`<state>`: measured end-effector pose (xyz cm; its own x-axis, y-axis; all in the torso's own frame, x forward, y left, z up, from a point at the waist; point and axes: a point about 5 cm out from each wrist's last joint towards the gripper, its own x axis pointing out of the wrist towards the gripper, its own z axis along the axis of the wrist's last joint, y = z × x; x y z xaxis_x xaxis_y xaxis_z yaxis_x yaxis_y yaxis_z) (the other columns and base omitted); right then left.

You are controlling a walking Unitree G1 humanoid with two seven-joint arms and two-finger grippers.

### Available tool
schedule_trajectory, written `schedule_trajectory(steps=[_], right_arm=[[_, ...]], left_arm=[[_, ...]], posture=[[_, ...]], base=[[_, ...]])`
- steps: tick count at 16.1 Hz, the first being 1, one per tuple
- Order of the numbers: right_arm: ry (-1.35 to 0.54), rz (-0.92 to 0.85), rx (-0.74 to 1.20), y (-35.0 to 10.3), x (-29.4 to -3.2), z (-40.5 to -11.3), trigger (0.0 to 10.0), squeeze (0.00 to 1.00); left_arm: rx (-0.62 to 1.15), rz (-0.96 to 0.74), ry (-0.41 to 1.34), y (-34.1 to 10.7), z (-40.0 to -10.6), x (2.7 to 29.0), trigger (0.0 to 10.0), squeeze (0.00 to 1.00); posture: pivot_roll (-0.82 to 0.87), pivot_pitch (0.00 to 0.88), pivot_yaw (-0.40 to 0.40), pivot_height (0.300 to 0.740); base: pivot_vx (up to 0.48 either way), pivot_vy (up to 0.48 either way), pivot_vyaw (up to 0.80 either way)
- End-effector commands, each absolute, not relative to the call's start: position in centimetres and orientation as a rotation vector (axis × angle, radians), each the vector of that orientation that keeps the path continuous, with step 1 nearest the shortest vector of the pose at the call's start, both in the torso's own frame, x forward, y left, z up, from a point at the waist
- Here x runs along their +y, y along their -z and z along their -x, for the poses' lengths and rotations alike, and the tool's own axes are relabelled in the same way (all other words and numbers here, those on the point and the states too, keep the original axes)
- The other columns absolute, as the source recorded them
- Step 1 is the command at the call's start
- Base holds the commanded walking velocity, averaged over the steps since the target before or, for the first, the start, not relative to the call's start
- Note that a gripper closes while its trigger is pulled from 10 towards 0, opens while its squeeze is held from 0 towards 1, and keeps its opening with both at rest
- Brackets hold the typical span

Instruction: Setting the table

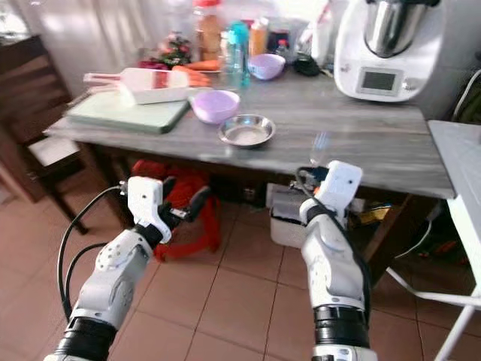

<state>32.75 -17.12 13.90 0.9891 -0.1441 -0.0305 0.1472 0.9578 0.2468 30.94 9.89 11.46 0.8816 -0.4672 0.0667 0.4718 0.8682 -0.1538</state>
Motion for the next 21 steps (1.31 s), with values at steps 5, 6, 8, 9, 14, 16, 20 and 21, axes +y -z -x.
schedule_trajectory(steps=[5,6,8,9,14,16,20,21], right_arm=[[0.156,-0.250,-0.003,-14.4,-17.5,-32.9,10.0,0.00],[0.156,-0.250,-0.003,-14.4,-17.5,-32.9,10.0,0.00],[0.156,-0.250,-0.003,-14.4,-17.5,-32.9,10.0,0.00],[0.156,-0.250,-0.003,-14.4,-17.5,-32.9,10.0,0.00],[0.156,-0.250,-0.003,-14.4,-17.5,-32.9,10.0,0.00],[0.157,-0.235,0.000,-14.1,-17.3,-31.7,10.0,0.00],[0.157,-0.220,0.007,-13.8,-17.3,-31.0,10.0,0.00],[0.157,-0.220,0.009,-13.7,-17.3,-30.9,10.0,0.00]], left_arm=[[-0.038,0.164,0.511,-11.8,-31.0,9.5,10.0,0.00],[-0.038,0.164,0.511,-11.8,-31.0,9.5,10.0,0.00],[-0.038,0.164,0.511,-11.8,-31.0,9.5,10.0,0.00],[-0.038,0.164,0.511,-11.8,-31.0,9.5,10.0,0.00],[-0.038,0.164,0.511,-11.8,-31.0,9.5,10.0,0.00],[-0.036,0.163,0.505,-11.7,-30.8,9.7,10.0,0.00],[-0.064,0.125,0.533,-12.1,-29.8,10.4,10.0,0.00],[-0.065,0.100,0.548,-12.1,-29.5,10.8,10.0,0.00]], posture=[[-0.04,0.001,0.045,0.740],[-0.04,0.001,0.045,0.740],[-0.04,0.001,0.045,0.740],[-0.04,0.001,0.045,0.740],[-0.04,0.001,0.045,0.740],[-0.04,0.000,0.038,0.740],[-0.03,0.000,0.030,0.740],[-0.03,0.001,0.029,0.740]], base=[[0.458,0.000,0.00],[0.458,0.000,0.00],[0.458,0.000,0.00],[0.458,0.000,0.00],[0.458,0.000,0.00],[0.229,0.000,0.00],[0.000,0.000,0.00],[0.000,0.000,0.00]])
